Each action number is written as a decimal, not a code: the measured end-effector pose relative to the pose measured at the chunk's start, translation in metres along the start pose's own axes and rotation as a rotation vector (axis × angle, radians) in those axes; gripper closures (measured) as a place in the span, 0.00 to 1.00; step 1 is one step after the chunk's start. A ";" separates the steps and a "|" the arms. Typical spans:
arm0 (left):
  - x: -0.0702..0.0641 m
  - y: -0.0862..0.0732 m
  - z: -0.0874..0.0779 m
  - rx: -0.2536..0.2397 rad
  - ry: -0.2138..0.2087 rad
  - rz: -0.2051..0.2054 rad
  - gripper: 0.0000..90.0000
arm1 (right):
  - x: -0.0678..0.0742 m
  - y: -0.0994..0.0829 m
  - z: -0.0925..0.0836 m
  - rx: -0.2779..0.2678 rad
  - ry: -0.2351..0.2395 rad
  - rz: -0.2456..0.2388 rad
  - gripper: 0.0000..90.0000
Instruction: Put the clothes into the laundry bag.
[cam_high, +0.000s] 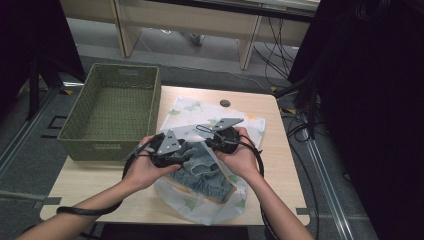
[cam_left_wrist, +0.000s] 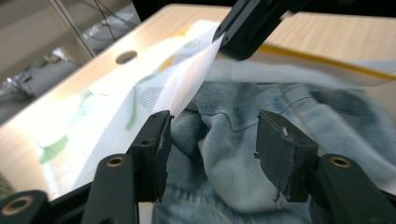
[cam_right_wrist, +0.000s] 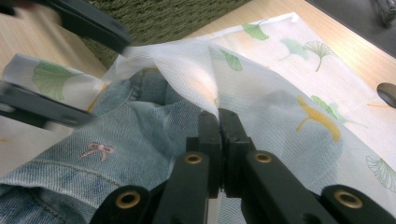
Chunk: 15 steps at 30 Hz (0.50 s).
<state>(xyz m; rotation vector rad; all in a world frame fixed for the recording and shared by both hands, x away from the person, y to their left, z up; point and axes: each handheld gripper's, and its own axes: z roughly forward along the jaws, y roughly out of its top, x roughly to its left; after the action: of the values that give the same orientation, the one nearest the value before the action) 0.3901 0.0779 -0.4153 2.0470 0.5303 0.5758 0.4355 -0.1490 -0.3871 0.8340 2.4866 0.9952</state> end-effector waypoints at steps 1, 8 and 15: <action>-0.002 -0.001 -0.006 -0.008 -0.002 0.002 0.50 | 0.000 0.000 0.000 0.000 -0.003 -0.001 1.00; -0.026 -0.021 -0.020 0.020 -0.103 0.068 0.40 | 0.002 0.004 -0.002 -0.009 -0.015 -0.008 1.00; -0.042 -0.038 0.003 0.114 -0.151 0.177 0.27 | 0.005 0.006 -0.002 -0.011 -0.008 -0.020 1.00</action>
<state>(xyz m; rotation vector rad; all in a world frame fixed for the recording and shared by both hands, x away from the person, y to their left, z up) 0.3526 0.0709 -0.4574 2.2396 0.3007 0.4983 0.4328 -0.1430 -0.3819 0.8064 2.4753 0.9965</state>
